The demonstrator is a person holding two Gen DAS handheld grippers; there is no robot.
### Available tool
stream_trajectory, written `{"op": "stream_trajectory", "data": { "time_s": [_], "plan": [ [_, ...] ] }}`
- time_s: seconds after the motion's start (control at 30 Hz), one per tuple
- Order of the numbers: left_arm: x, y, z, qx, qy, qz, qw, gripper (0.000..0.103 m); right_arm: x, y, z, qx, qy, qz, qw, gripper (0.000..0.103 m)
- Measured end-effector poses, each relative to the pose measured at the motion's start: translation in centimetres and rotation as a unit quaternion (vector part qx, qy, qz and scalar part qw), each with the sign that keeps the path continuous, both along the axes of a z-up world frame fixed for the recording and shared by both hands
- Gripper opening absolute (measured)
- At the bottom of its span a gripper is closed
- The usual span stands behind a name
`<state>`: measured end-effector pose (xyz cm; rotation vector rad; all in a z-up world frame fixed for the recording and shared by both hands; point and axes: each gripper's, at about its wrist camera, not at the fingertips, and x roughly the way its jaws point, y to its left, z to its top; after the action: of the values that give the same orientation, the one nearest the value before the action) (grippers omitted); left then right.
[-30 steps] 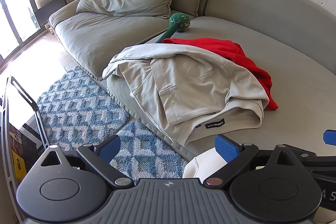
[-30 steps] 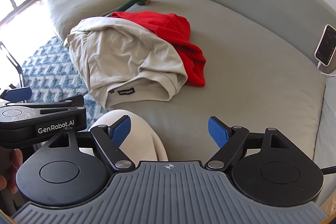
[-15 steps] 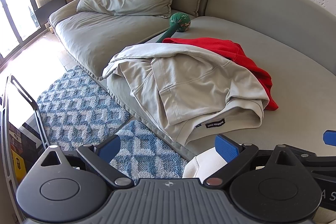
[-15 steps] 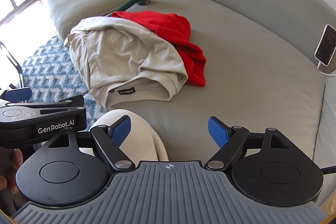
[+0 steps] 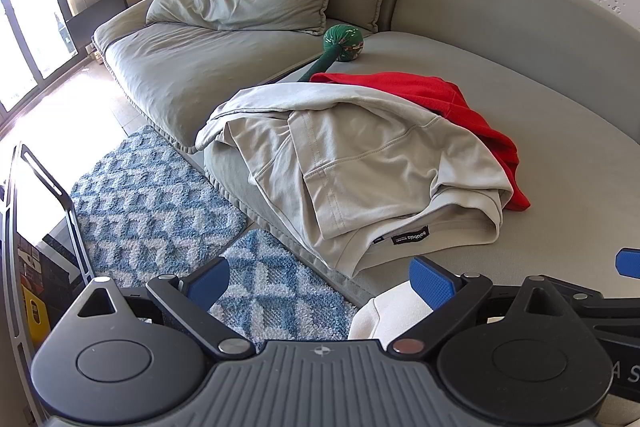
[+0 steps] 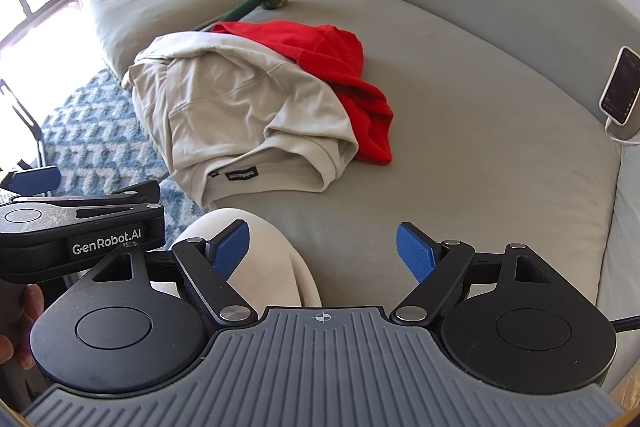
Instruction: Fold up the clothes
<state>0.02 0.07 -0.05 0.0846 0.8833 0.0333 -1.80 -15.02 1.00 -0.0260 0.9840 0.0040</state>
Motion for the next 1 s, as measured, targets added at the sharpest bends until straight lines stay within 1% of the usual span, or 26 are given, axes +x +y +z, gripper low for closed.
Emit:
{"op": "stream_trajectory", "data": {
  "time_s": [0.4,0.47,0.57,0.73,0.83,0.9,0.93,0.97,1.0],
  "plan": [
    [0.0,0.1,-0.1,-0.003,0.002,0.0,1.0,0.096,0.0,0.0,-0.1,0.001,0.0,0.0,1.0,0.082],
    [0.2,0.4,-0.3,-0.011,0.004,-0.002,0.9999,0.098,0.1,-0.1,-0.2,0.004,0.0,0.0,1.0,0.082],
    [0.6,1.3,-0.4,-0.036,0.001,0.006,0.9993,0.099,0.4,-0.5,-0.3,0.015,-0.003,0.0,1.0,0.083],
    [1.5,2.9,-0.4,-0.055,-0.009,0.029,0.998,0.098,1.9,-2.1,-0.1,0.042,-0.037,-0.025,0.998,0.083],
    [2.3,4.0,-0.3,-0.068,-0.02,0.039,0.9967,0.097,3.6,-2.8,-0.1,0.063,-0.061,-0.027,0.996,0.083],
    [2.8,4.7,-0.4,-0.066,-0.027,0.047,0.9963,0.095,4.9,-2.8,-0.5,0.071,-0.072,-0.01,0.995,0.079],
    [3.1,5.0,-0.5,-0.065,-0.031,0.051,0.9961,0.091,5.6,-2.6,-0.9,0.07,-0.076,0.001,0.995,0.078],
    [3.3,5.3,-0.6,-0.067,-0.031,0.056,0.9957,0.088,6.4,-2.4,-1.4,0.062,-0.077,0.009,0.995,0.07],
    [3.5,5.7,-0.9,-0.07,-0.029,0.061,0.9952,0.086,7.2,-2.2,-2.1,0.05,-0.078,0.014,0.996,0.064]
  ]
}}
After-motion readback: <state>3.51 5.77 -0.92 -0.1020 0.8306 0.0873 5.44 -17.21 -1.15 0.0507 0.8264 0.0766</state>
